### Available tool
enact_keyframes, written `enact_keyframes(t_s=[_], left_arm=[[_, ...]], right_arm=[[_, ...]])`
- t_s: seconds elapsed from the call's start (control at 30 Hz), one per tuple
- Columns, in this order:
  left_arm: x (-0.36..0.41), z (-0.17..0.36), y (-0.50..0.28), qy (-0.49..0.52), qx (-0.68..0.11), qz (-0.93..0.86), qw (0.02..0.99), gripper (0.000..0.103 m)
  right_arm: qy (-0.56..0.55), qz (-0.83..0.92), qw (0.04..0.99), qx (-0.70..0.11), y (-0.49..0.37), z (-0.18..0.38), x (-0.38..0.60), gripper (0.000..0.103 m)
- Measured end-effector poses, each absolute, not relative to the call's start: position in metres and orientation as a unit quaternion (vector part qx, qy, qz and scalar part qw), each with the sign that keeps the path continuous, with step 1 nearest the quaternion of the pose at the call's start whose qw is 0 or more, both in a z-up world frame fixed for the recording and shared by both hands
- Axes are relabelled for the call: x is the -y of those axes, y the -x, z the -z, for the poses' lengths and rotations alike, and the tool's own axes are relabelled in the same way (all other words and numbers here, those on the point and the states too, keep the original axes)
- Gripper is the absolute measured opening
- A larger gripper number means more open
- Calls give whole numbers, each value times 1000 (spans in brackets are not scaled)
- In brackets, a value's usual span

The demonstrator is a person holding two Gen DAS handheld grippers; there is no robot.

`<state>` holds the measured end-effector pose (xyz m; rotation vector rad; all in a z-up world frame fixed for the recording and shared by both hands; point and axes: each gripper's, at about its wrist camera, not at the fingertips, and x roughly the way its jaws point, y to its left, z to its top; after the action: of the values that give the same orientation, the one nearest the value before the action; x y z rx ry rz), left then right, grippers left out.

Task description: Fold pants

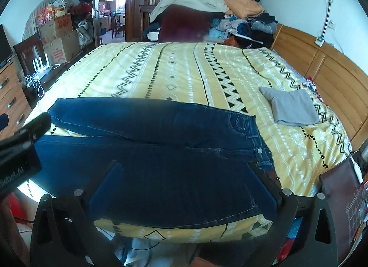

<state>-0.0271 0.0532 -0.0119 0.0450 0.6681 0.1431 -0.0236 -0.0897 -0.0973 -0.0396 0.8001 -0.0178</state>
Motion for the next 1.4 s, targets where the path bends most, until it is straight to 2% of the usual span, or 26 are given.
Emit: enact_keyframes(t_s=[0.53, 1.4], left_arm=[[-47, 21, 19, -26, -367, -64, 928, 103], [-50, 33, 23, -26, -384, -64, 921, 103]], right_arm=[[11, 8, 918, -396, 21, 107, 89, 103], [-4, 18, 918, -396, 27, 104, 101, 103]])
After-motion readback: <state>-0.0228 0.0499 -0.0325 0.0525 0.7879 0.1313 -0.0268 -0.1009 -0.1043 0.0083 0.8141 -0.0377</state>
